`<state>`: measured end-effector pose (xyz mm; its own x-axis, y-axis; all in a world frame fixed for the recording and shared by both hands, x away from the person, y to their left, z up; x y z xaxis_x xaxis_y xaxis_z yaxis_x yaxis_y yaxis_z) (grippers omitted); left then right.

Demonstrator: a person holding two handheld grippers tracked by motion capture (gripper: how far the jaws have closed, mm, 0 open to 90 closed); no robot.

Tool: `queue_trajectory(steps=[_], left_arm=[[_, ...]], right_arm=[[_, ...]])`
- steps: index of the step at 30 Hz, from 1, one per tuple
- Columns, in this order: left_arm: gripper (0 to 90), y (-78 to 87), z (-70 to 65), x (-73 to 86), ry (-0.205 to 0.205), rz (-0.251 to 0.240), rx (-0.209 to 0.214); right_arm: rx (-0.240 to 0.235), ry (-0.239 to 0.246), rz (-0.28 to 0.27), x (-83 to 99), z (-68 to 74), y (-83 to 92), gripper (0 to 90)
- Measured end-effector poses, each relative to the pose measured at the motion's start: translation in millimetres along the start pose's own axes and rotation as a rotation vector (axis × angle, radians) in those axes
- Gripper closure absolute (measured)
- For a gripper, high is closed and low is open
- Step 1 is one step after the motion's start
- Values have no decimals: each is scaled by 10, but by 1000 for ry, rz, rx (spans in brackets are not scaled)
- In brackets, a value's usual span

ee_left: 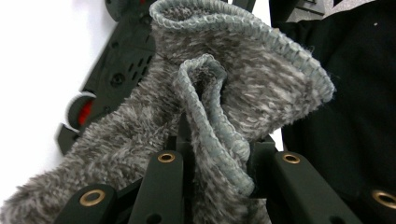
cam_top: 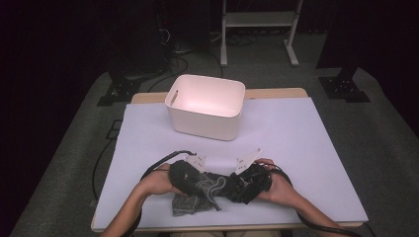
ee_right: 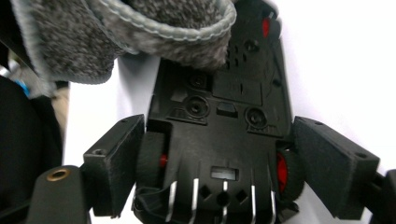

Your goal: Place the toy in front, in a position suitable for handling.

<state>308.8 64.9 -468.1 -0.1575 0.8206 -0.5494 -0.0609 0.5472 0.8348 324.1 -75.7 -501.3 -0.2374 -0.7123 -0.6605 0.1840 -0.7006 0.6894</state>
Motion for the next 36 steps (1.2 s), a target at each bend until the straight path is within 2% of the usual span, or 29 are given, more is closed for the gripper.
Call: queue_trajectory(steps=[3, 7, 11, 16, 19, 23, 25, 28, 31, 33, 36], left_arm=[[729, -49, -27, 6, 3, -13, 21], [728, -71, -38, -33, -4, -22, 24], [727, -39, -12, -93, -24, -23, 3], [718, 105, 104, -126, -5, -57, -56], [719, 192, 201, -105, -6, -46, -113], [722, 251, 316, -56, 10, -32, -164], [722, 252, 352, -40, 11, -28, -176], [722, 204, 359, -29, 13, -12, -173], [722, 94, 340, -51, 6, -7, -157], [722, 50, 334, -75, 6, -11, -146], [721, -48, 325, -150, 4, -18, -136]], right_arm=[[2, 7, 26, 49, -8, -31, 219], [-6, 56, 35, 71, -60, 19, 228], [-18, 103, 46, 91, -132, 52, 228], [-45, 76, 24, 100, -142, 64, 226], [-34, 72, 40, 102, -127, 67, 223], [-19, 61, 53, 134, -101, 104, 228], [-25, 50, 47, 161, -92, 139, 227], [-22, 47, 41, 183, -81, 152, 230], [3, 88, 78, 191, -81, 126, 234], [-3, 118, 84, 173, -90, 127, 236], [-24, 132, 87, 134, -112, 145, 237]])
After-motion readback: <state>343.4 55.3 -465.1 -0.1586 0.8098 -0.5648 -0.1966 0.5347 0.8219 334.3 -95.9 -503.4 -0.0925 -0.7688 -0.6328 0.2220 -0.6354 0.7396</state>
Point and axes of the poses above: each handheld gripper's, and its own axes: y roughly backward along the jaws, x roughly out of its underside, z roughly to its left, the point moved 8 cm from there along -y, roughly forward along the jaws, and after that the axes turned 14 degrees about -x, right-handed, at the moved point
